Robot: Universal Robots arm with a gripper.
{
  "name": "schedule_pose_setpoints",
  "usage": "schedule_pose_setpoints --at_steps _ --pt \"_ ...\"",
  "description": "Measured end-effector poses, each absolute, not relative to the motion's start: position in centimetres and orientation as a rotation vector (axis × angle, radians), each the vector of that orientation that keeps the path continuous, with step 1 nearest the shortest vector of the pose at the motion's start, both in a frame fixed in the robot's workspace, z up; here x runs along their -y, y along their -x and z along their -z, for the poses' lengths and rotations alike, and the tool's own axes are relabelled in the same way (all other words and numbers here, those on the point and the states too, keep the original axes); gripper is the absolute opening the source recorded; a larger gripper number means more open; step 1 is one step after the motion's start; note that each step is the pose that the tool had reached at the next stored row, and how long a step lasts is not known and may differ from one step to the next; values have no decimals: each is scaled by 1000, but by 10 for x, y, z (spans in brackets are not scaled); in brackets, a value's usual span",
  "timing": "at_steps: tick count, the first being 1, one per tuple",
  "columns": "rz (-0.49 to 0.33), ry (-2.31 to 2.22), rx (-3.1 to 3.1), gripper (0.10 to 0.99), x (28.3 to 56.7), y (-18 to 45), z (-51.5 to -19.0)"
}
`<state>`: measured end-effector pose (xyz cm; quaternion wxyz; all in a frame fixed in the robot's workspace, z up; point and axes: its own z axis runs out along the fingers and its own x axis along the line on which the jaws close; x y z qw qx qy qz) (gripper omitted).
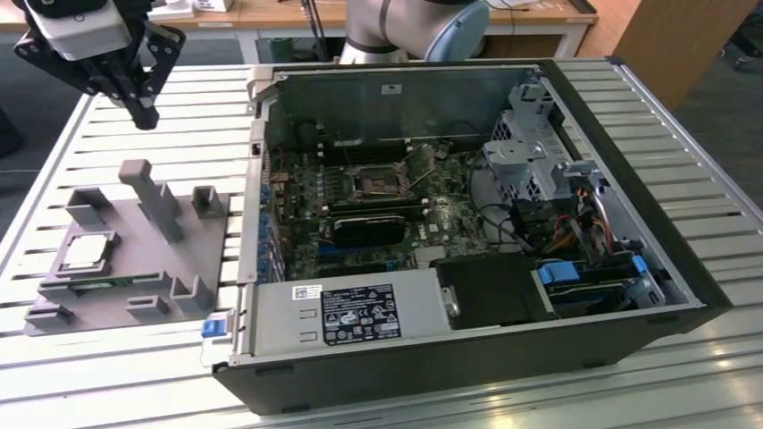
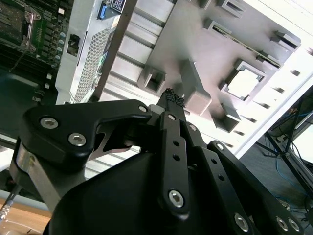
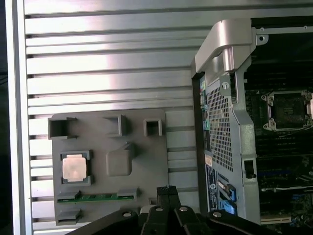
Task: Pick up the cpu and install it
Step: 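Reach for the cpu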
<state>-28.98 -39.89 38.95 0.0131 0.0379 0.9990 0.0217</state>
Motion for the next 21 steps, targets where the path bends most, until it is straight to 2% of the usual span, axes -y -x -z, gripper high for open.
schedule_pose_setpoints --at_steps 21 --pt "-68 -118 -3113 106 399 301 -389"
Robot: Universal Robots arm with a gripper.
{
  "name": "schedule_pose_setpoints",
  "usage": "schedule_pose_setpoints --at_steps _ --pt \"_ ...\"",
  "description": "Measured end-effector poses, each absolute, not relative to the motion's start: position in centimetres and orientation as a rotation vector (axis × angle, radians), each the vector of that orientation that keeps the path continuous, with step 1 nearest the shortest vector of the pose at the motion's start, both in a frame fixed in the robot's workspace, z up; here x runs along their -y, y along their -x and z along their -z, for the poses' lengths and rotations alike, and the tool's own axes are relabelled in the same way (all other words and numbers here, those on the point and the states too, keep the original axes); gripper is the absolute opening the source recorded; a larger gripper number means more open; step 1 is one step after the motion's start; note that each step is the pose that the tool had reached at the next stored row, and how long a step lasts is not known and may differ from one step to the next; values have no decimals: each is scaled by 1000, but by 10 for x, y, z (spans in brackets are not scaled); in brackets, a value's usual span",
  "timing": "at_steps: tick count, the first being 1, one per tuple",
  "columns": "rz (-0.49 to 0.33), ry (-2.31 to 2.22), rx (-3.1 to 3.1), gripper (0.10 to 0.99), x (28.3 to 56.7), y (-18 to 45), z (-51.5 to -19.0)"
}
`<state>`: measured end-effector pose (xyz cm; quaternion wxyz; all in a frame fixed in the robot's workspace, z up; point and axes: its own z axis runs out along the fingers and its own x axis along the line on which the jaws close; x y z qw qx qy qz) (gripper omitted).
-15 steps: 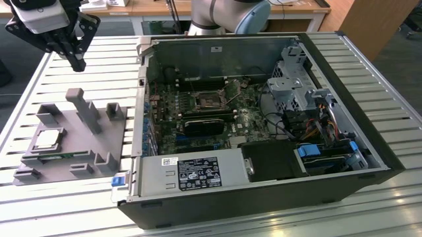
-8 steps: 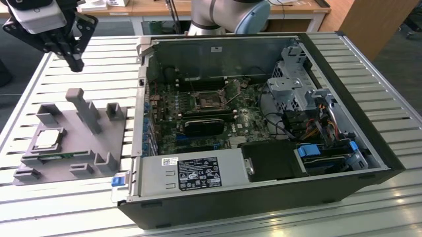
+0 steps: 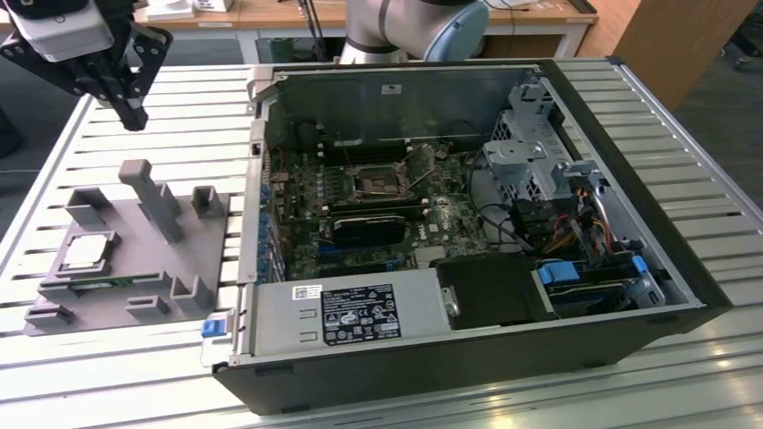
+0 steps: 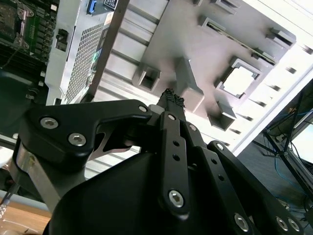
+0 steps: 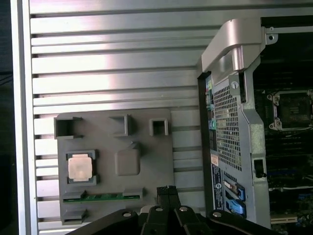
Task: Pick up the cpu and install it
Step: 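Reach for the cpu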
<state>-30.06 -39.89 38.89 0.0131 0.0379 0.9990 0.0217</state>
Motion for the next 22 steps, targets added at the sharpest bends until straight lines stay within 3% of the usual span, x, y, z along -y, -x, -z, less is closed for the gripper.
schedule_pose_setpoints --at_steps 22 --pt "-68 -118 -3112 106 399 316 -388"
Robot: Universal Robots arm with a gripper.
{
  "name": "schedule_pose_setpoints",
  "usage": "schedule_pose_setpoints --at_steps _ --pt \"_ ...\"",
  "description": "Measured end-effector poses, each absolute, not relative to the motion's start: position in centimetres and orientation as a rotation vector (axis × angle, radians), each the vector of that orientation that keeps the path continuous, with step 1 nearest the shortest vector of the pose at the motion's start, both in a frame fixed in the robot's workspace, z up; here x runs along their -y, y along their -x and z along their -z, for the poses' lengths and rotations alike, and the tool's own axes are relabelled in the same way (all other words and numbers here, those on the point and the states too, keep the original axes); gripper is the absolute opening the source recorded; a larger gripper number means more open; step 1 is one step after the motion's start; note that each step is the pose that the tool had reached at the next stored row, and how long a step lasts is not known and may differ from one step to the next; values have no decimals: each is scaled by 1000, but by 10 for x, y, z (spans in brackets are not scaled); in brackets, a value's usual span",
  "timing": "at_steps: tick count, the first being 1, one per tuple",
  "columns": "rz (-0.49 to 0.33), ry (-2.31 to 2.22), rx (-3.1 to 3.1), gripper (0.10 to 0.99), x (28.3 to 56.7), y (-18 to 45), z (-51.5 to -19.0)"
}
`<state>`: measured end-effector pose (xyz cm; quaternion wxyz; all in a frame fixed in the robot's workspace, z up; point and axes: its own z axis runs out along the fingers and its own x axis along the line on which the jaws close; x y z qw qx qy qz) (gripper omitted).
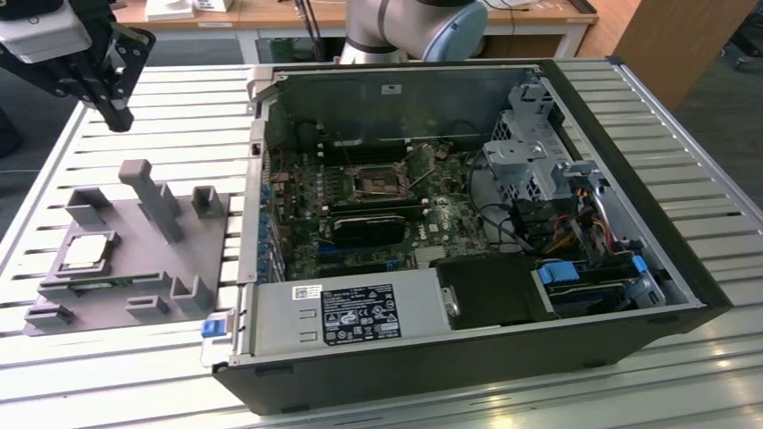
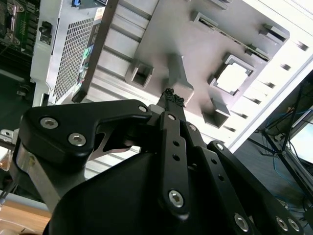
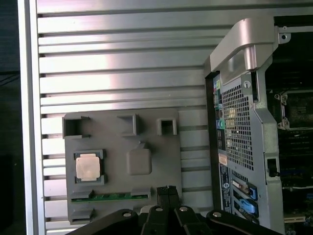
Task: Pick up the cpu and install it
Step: 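Reach for the cpu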
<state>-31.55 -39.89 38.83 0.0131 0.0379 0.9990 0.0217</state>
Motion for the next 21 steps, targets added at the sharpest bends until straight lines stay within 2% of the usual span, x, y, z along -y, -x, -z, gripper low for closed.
schedule_pose_setpoints --at_steps 21 --pt "-68 -118 -3113 106 399 340 -388"
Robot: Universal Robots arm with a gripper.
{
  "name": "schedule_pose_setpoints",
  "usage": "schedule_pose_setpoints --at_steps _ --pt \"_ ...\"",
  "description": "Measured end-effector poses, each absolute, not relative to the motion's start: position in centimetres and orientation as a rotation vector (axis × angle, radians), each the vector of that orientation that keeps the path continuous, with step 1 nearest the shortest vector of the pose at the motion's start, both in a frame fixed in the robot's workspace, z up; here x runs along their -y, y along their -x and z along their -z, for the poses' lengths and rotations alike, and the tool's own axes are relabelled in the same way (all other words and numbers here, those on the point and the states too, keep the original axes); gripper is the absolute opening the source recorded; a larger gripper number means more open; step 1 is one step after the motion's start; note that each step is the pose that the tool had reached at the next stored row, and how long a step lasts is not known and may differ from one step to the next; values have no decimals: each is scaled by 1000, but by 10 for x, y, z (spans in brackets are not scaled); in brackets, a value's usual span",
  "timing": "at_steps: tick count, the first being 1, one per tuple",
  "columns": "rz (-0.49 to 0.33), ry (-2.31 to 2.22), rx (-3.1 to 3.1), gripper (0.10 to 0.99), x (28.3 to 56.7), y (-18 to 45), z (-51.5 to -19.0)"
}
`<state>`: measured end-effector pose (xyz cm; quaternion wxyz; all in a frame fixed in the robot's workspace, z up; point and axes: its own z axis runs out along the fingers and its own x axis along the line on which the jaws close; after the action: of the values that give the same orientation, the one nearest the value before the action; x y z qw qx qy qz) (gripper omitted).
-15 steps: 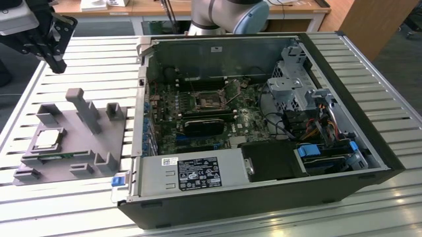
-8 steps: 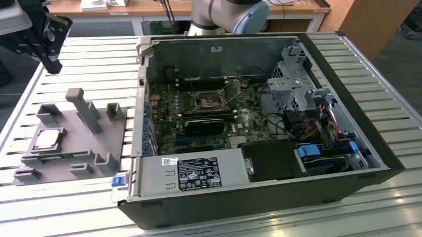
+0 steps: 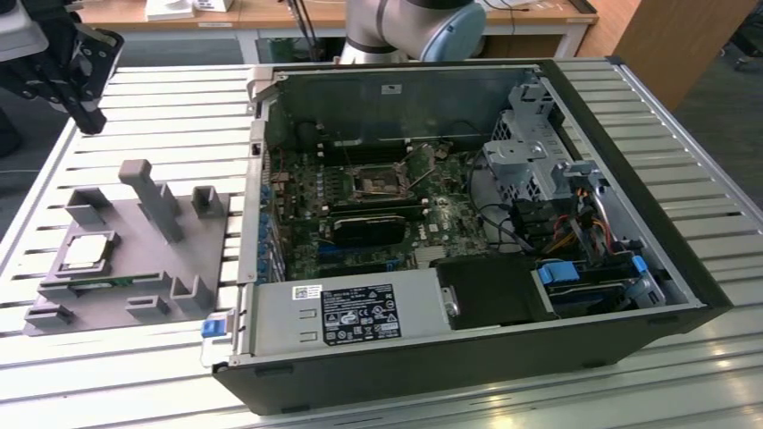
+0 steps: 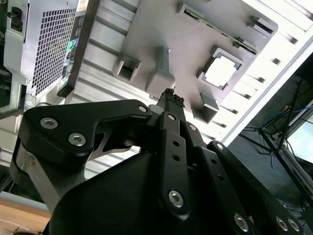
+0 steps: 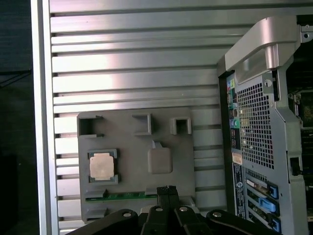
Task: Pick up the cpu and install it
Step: 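Reach for the cpu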
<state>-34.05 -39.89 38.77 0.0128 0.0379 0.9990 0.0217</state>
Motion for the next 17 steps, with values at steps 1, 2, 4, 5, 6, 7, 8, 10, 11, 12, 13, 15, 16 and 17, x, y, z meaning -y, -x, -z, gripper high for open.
schedule_pose_setpoints --at_steps 1,2,4,5,6,7,8,10,11,12,13,15,16,17 --pt "-68 -118 -3113 106 399 341 -388" --pt "-68 -118 -3113 106 399 342 -388" --pt "-68 -118 -3113 106 399 344 -388" --pt "-68 -118 -3113 106 399 344 -388" --pt "-68 -118 -3113 106 399 345 -388" --pt "-68 -118 -3113 106 399 346 -388" --pt "-68 -118 -3113 106 399 347 -387" --pt "-68 -118 -3113 106 399 348 -387" --pt "-68 -118 -3113 106 399 349 -387" --pt "-68 -118 -3113 106 399 350 -387" --pt "-68 -118 -3113 106 399 351 -387" --pt "-68 -118 -3113 106 399 352 -387" --pt "-68 -118 -3113 106 399 353 -387" --pt "-68 -118 -3113 106 399 353 -387"
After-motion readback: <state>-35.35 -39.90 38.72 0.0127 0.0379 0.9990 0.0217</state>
